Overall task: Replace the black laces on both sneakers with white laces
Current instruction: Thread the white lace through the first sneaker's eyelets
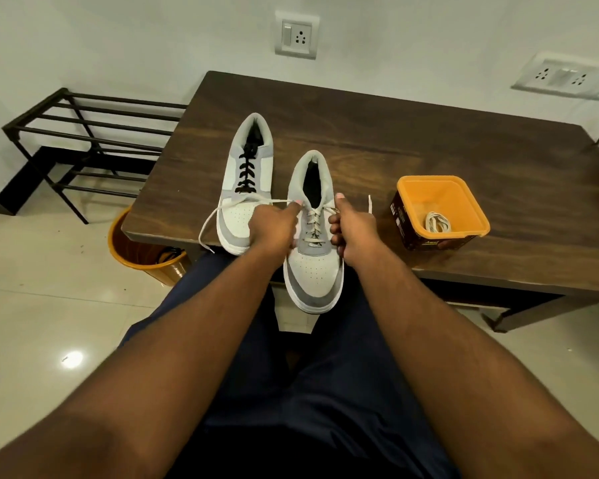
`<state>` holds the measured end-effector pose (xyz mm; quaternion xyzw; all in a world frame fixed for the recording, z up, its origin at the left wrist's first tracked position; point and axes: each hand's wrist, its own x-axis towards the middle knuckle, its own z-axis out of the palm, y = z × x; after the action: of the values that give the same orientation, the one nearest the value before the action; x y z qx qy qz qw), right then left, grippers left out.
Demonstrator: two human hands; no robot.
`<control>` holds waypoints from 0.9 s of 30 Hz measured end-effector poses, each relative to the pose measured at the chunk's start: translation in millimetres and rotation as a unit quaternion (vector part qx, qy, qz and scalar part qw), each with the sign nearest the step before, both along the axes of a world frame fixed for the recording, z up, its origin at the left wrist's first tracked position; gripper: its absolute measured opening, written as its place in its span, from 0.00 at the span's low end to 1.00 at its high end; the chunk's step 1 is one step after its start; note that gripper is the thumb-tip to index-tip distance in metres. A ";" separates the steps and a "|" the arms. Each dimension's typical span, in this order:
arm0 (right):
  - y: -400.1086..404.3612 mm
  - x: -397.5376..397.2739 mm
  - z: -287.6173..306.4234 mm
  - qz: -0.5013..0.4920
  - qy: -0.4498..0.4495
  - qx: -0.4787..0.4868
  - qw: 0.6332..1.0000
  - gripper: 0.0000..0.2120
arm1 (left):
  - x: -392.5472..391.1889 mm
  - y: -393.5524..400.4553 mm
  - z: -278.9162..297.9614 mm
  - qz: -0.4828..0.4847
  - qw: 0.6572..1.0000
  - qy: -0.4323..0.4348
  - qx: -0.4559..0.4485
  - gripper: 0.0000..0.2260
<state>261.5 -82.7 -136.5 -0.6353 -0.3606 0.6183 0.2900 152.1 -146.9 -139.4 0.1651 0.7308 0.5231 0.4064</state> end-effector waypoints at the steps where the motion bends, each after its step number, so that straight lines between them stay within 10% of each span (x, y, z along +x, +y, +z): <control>1: 6.8 -4.4 0.2 -0.036 0.029 -0.029 0.998 0.15 | 0.7 8.2 0.4 0.034 0.997 -0.069 0.017 0.14; 10: 16.6 -8.9 -10.3 -0.099 0.136 -0.047 0.985 0.13 | -5.4 24.2 -15.1 0.192 0.957 -0.186 0.114 0.09; 15: 3.3 -11.4 17.5 -0.138 0.177 -0.010 0.974 0.07 | -12.1 28.5 -6.5 0.211 0.969 -0.015 0.127 0.11; 23: 1.9 -8.7 57.8 0.043 0.185 0.195 0.962 0.04 | -24.7 37.0 63.9 -0.240 0.933 0.234 0.129 0.10; 27: 9.9 -5.2 76.8 0.122 0.124 0.307 0.936 0.05 | -28.5 34.3 81.0 -0.397 0.891 0.188 0.114 0.14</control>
<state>256.2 -72.8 -59.6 -0.3849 -0.5688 0.5820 0.4355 123.6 -112.6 -58.4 0.5819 0.6024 0.3569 0.4138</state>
